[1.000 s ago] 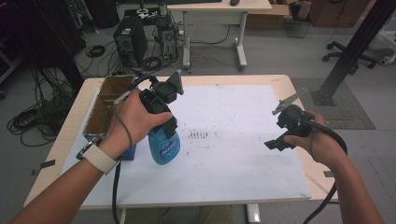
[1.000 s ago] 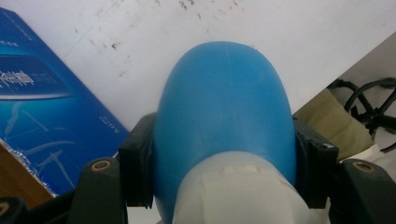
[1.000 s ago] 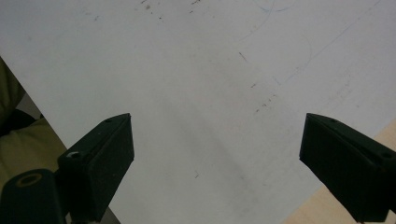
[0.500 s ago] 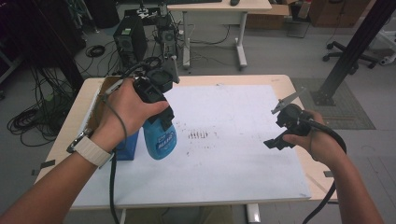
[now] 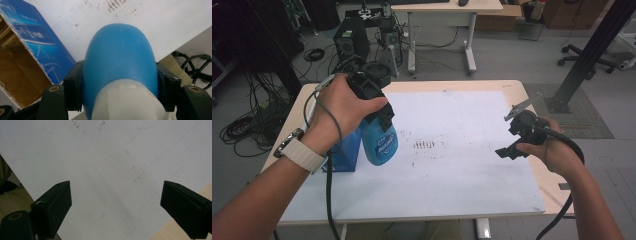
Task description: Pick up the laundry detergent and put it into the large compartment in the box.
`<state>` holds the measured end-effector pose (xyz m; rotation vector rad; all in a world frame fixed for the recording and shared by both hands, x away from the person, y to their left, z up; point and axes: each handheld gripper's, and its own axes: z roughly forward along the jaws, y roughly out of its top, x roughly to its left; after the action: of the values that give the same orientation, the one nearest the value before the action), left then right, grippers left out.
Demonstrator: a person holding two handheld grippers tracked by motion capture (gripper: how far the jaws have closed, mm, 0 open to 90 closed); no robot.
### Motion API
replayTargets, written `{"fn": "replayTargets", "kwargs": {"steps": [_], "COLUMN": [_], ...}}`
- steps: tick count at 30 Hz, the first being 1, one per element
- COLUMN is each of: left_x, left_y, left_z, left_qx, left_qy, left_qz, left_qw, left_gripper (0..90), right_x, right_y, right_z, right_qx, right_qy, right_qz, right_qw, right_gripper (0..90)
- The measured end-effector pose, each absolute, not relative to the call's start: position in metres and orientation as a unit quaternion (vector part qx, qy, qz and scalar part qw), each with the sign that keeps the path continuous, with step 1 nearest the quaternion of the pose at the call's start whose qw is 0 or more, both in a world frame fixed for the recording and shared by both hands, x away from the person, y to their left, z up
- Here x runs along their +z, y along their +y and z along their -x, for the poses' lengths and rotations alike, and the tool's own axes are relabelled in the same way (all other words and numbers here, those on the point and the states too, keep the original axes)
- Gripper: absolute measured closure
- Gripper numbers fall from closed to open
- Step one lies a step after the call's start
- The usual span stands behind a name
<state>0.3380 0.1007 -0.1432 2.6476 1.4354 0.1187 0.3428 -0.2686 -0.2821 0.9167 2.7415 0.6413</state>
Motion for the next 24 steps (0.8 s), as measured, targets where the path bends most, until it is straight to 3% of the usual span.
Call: {"fn": "replayTargets", "kwargs": {"steps": [24], "left_x": [-0.103], "left_y": [0.123], "left_z": [-0.356], "left_qx": [0.047], "left_qy": [0.532], "left_qz": [-0.842], "left_qw": [0.077], "left_gripper": [37.3], "right_x": [-0.282], "right_y": [-0.266], "right_z": [-0.345], "right_qx": [0.216], "right_qy": [0.924], "right_qz": [-0.302], "right_qw": [0.090], "right_gripper": [10.1]}}
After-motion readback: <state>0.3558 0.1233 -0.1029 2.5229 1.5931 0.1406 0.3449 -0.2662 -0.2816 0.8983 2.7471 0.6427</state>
